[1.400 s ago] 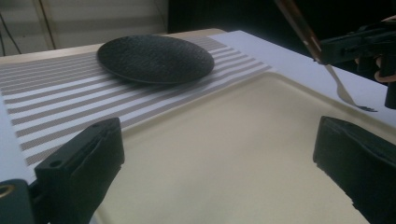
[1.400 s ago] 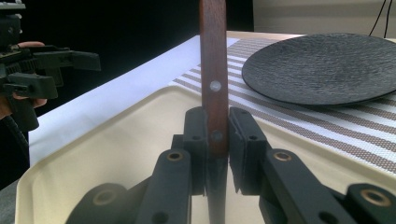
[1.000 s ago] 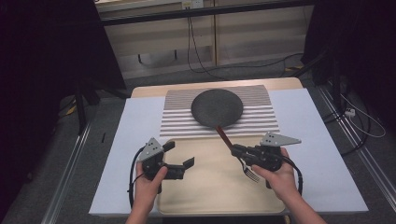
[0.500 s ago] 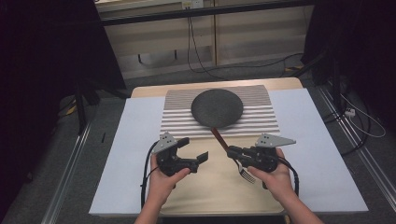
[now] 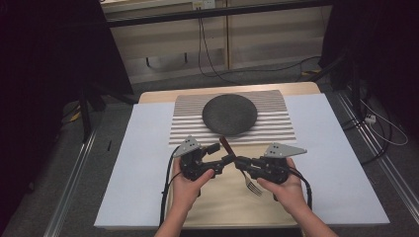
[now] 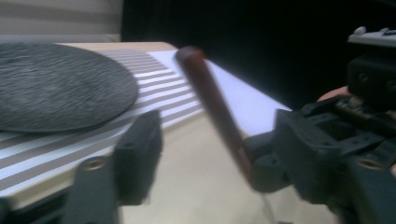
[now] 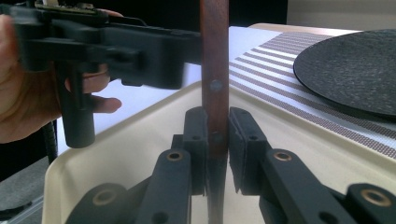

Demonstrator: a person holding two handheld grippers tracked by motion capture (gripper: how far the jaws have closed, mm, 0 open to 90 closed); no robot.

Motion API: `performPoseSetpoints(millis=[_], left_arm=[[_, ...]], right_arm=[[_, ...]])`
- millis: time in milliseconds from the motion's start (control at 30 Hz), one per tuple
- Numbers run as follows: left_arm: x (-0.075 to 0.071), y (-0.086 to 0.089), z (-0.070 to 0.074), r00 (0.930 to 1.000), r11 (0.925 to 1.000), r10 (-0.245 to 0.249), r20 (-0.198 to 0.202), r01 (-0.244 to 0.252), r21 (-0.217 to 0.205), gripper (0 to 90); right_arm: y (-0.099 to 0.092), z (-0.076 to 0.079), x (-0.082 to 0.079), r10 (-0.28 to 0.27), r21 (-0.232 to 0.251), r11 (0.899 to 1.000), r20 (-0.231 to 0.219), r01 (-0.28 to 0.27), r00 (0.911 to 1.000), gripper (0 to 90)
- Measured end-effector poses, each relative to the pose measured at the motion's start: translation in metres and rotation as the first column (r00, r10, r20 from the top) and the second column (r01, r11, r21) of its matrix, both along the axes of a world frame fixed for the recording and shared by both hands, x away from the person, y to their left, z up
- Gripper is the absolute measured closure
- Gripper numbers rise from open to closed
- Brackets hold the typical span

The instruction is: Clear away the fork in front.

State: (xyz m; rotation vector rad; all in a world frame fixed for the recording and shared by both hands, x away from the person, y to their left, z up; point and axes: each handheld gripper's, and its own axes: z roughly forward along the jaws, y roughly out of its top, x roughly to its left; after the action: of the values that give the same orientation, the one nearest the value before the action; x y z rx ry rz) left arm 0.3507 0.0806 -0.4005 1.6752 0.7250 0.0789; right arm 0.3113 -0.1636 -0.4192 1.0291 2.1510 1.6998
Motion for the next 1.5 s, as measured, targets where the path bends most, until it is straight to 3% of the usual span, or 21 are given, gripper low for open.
performPoseSetpoints(millis=[67, 200, 267, 300, 433, 667, 867, 1200, 1500], left_arm=[[0.001, -0.003, 0.000, 1.0000, 1.0000, 0.001, -0.008, -0.001, -0.002, 40.1], [0.000, -0.004, -0.001, 0.9997, 0.9985, -0.009, -0.023, 0.008, -0.055, 66.3], [0.001, -0.003, 0.001, 0.9957, 0.9925, -0.048, -0.079, 0.039, -0.116, 77.1], [0.000, -0.002, 0.003, 0.9972, 0.9951, -0.044, -0.061, 0.038, -0.091, 79.3], [0.002, 0.006, 0.010, 0.9938, 0.9935, -0.071, -0.085, 0.062, -0.096, 80.3], [0.006, 0.030, 0.018, 0.9922, 0.9959, -0.072, -0.101, 0.066, -0.062, 80.6], [0.009, 0.048, 0.021, 0.9873, 0.9960, -0.077, -0.139, 0.069, -0.056, 80.8], [0.012, 0.070, 0.019, 0.9837, 0.9982, -0.060, -0.170, 0.057, -0.021, 80.8], [0.013, 0.085, 0.019, 0.9813, 0.9986, -0.053, -0.185, 0.053, -0.009, 80.8]], right_arm=[[0.001, 0.000, 0.000, 0.004, 0.000, 1.000, 0.001, -0.004, 1.0000, 78.3], [0.002, 0.001, -0.001, 0.016, 0.000, 1.000, 0.010, -0.016, 0.9998, 78.3], [0.003, 0.003, -0.002, 0.016, -0.001, 1.000, 0.018, -0.016, 0.9997, 78.2], [0.004, 0.003, -0.003, 0.021, -0.005, 1.000, 0.024, -0.021, 0.9995, 78.6], [0.003, 0.007, -0.006, 0.031, -0.009, 0.999, 0.047, -0.031, 0.9984, 78.8], [-0.006, 0.004, -0.007, -0.011, -0.022, 1.000, 0.062, 0.012, 0.9980, 61.9], [-0.015, 0.002, -0.006, -0.029, -0.031, 0.999, 0.069, 0.031, 0.9972, 51.1], [-0.028, -0.001, -0.006, -0.071, -0.045, 0.996, 0.060, 0.074, 0.9957, 28.2], [-0.035, -0.003, -0.007, -0.090, -0.068, 0.993, 0.070, 0.095, 0.9935, 21.0]])
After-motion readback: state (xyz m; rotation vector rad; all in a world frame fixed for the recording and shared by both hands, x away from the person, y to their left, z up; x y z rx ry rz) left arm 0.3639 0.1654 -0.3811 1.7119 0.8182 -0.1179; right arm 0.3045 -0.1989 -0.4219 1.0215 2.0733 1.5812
